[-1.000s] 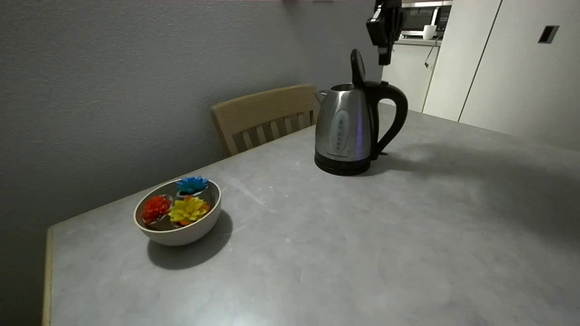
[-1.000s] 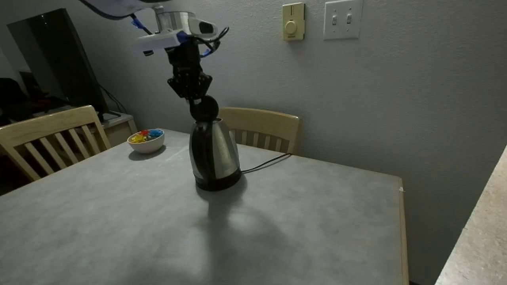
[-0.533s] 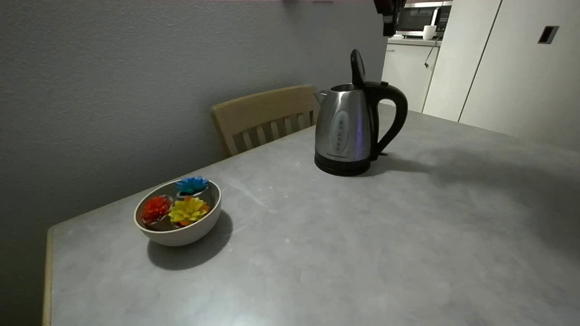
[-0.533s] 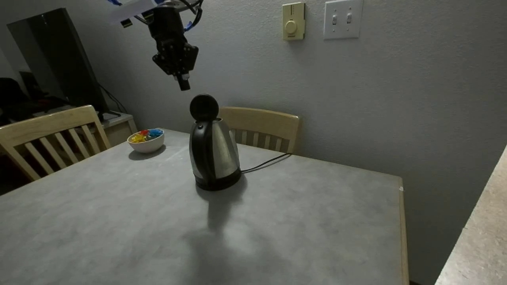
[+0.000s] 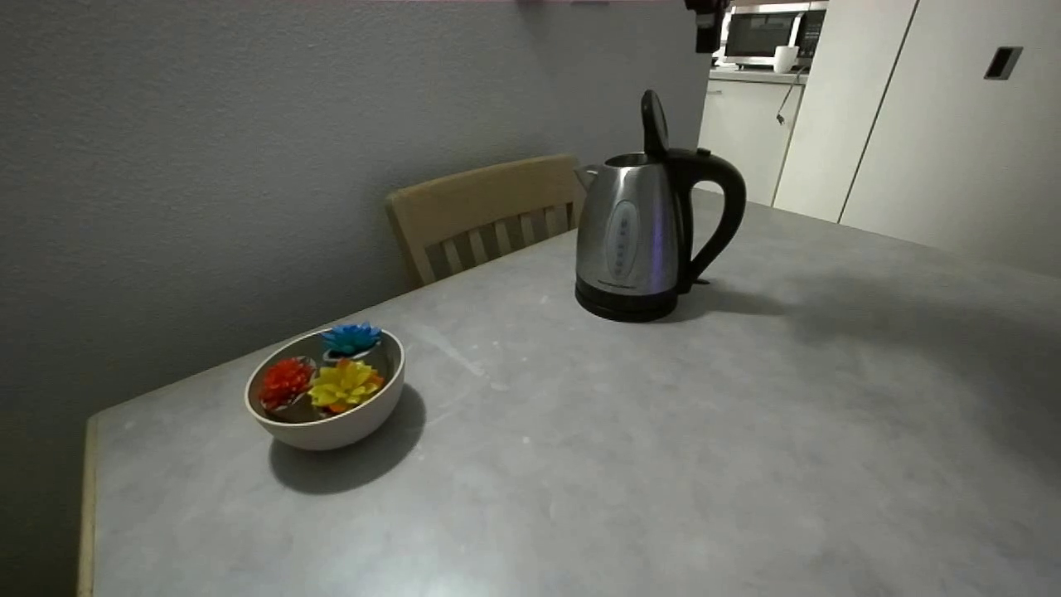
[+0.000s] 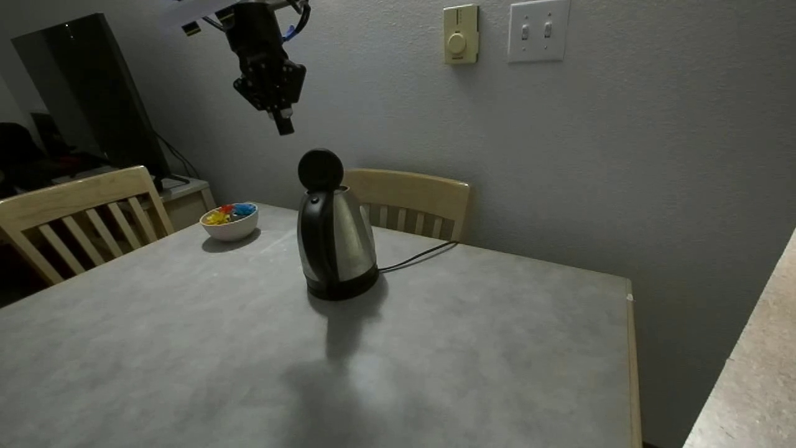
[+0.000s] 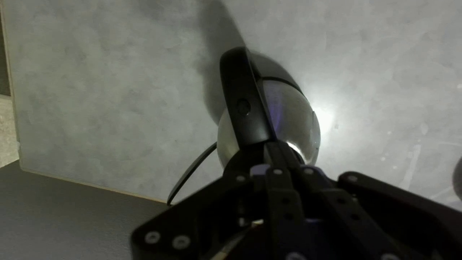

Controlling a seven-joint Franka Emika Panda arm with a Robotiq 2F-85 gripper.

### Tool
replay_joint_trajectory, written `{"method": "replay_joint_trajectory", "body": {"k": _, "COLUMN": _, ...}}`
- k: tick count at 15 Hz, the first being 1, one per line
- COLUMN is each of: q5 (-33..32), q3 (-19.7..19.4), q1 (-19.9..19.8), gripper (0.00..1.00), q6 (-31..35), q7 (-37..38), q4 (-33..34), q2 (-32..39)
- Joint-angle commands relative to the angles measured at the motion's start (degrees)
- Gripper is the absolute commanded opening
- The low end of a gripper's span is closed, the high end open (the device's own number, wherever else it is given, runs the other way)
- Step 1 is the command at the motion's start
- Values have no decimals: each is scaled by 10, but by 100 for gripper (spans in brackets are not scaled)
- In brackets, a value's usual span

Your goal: Press the button on the handle of the kettle

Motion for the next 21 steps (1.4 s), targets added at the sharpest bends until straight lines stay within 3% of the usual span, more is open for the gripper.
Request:
{"method": "replay_joint_trajectory", "body": {"k": 1, "q5": -2, "q3": 6, "q1": -5, "gripper": 1, "q6": -1, "q7": 1, "q4": 2, "q2": 0}}
{"method": "replay_joint_trajectory", "body": {"k": 4, "q5": -2, "q3": 7, "q1": -5, "gripper": 0, "q6": 0, "q7": 1, "q4": 2, "q2": -1}}
{"method": "replay_joint_trajectory", "body": {"k": 5, "q5": 1, "q3": 7, "q1": -6, "gripper": 19, "q6": -3, "q7": 1, "q4": 2, "q2": 0}}
{"method": "replay_joint_trajectory", "body": {"k": 11, "q5": 19, "q3": 11, "q1": -7, "gripper": 62, "q6": -15, "q7": 4, "q4": 11, "q2": 7}}
{"method": "replay_joint_trajectory", "body": {"k": 16, "q5": 99, "q3": 19, "q1": -8, "gripper": 95, "q6": -40, "q7": 61, "q4": 21, "q2": 15}}
{"method": "replay_joint_trajectory", "body": {"k": 17, "q5": 112, "q3": 21, "q1": -8, "gripper": 100, "q6": -44, "q7": 65, "q4": 21, "q2": 15}}
{"method": "replay_joint_trajectory", "body": {"k": 21, "q5": 121, "q3": 28, "q1": 6, "gripper": 100, "q6": -55, "q7": 100, "q4": 15, "q2": 10}}
